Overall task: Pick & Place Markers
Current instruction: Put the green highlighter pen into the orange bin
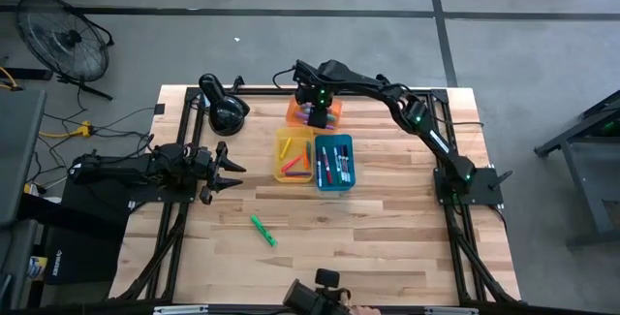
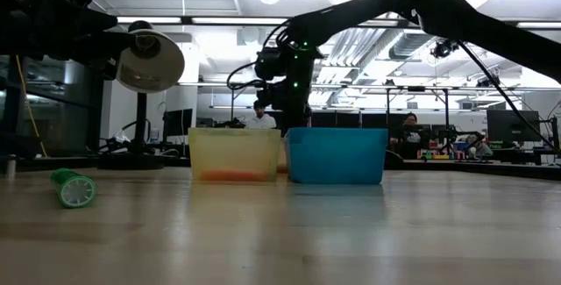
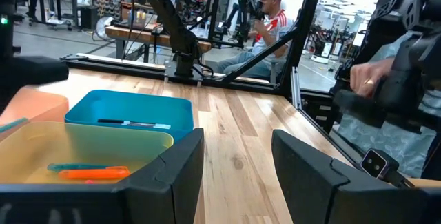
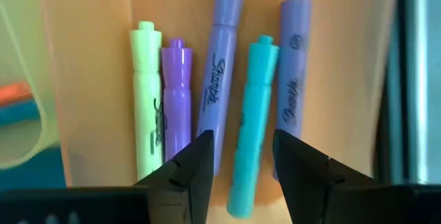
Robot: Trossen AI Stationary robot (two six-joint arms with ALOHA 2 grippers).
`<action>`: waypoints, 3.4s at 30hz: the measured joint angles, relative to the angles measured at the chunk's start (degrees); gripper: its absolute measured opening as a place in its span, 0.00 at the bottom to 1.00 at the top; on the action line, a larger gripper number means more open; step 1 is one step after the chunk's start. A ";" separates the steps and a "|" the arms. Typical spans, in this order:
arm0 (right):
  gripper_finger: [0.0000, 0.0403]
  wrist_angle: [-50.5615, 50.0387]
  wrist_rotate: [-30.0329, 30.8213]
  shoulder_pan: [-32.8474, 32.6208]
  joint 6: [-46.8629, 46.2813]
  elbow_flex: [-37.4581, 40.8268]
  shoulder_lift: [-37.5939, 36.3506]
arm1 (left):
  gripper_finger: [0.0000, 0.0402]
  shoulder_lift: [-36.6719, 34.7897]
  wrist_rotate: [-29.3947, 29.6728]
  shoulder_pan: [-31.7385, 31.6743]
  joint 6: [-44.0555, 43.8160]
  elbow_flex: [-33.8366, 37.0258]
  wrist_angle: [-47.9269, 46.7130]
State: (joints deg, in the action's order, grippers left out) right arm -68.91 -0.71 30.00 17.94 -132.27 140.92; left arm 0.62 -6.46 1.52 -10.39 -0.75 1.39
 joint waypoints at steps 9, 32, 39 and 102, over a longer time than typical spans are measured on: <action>0.34 -4.10 1.67 -1.91 -2.88 0.00 -6.41 | 0.42 -0.01 0.02 0.00 -0.02 0.00 0.00; 0.35 -4.47 0.24 -26.50 -13.48 -0.02 -11.73 | 0.42 -0.01 0.02 0.00 -0.01 0.00 0.00; 0.35 1.38 0.38 -32.84 -19.72 -0.02 -11.73 | 0.42 -0.01 0.02 0.00 -0.02 0.00 0.00; 0.59 30.94 12.41 -45.97 -53.95 -2.69 8.86 | 0.42 0.16 -0.04 0.00 0.00 0.02 0.02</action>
State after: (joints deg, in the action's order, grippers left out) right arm -37.98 11.70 -15.97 -36.01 -134.96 149.78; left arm 0.78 -6.50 1.52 -10.39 -0.73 1.41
